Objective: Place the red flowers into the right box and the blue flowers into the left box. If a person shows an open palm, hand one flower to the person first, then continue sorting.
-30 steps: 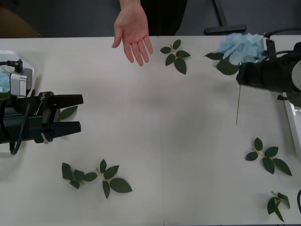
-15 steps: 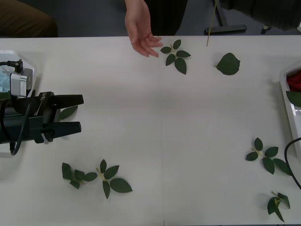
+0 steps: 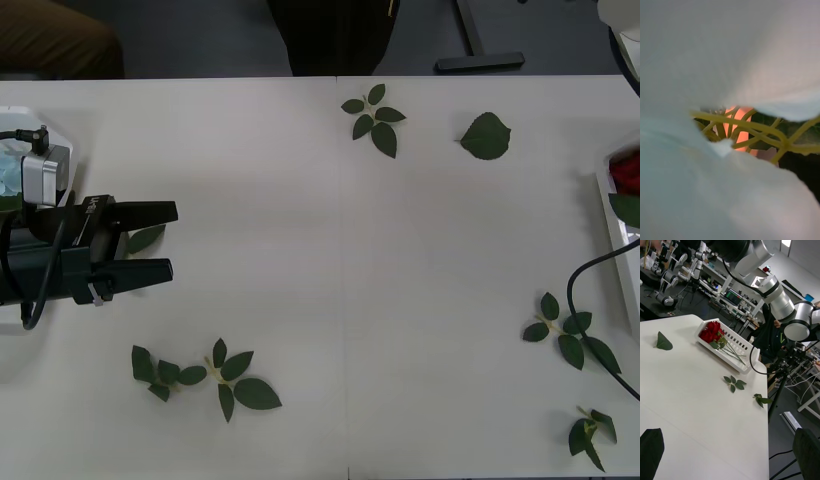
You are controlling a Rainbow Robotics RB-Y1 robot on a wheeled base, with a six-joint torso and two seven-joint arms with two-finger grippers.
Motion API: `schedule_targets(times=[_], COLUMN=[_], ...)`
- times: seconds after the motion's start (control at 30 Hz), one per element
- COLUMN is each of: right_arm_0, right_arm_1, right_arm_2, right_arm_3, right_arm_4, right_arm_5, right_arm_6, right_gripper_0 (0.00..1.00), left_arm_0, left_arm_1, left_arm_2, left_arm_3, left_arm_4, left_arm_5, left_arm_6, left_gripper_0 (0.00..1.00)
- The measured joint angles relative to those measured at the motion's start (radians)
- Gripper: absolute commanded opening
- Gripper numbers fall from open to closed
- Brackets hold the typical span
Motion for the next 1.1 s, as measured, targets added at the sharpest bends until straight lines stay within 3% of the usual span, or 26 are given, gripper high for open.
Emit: schedule_targets(times=[0.37,0.43,0.47,0.5,0.63,0.8,1.1], right_arm_0=[0.000,0.000,0.000,0.000,0.000,0.000,0.000], right_arm_1=[0.001,0.001,0.001,0.001,0.001,0.001,0.000], right_arm_2=[0.002,0.002,0.002,0.002,0.004,0.011,0.022], right_arm_3=[0.000,0.000,0.000,0.000,0.000,0.000,0.006], right_arm_4=[-0.025,-0.025,-0.025,-0.025,-0.026,-0.026,-0.069], right_arm_5=[-0.002,-0.002,-0.002,-0.002,-0.002,-0.002,0.026], right_arm_6=[0.077,0.077,0.077,0.077,0.077,0.078,0.081], right_gripper_0=[0.01,0.34,0.42,0.56,0.78,0.84,0.84], left_arm_0=[0.000,0.000,0.000,0.000,0.000,0.000,0.000], left_arm_1=[0.000,0.000,0.000,0.000,0.000,0.000,0.000], left_arm_2=[0.000,0.000,0.000,0.000,0.000,0.000,0.000], left_arm_3=[0.000,0.000,0.000,0.000,0.000,0.000,0.000], left_arm_4=[0.000,0.000,0.000,0.000,0.000,0.000,0.000], left_arm_5=[0.000,0.000,0.000,0.000,0.000,0.000,0.000], left_arm_6=[0.000,0.000,0.000,0.000,0.000,0.000,0.000], left_gripper_0=[1.00,1.00,1.00,1.00,1.00,1.00,1.00])
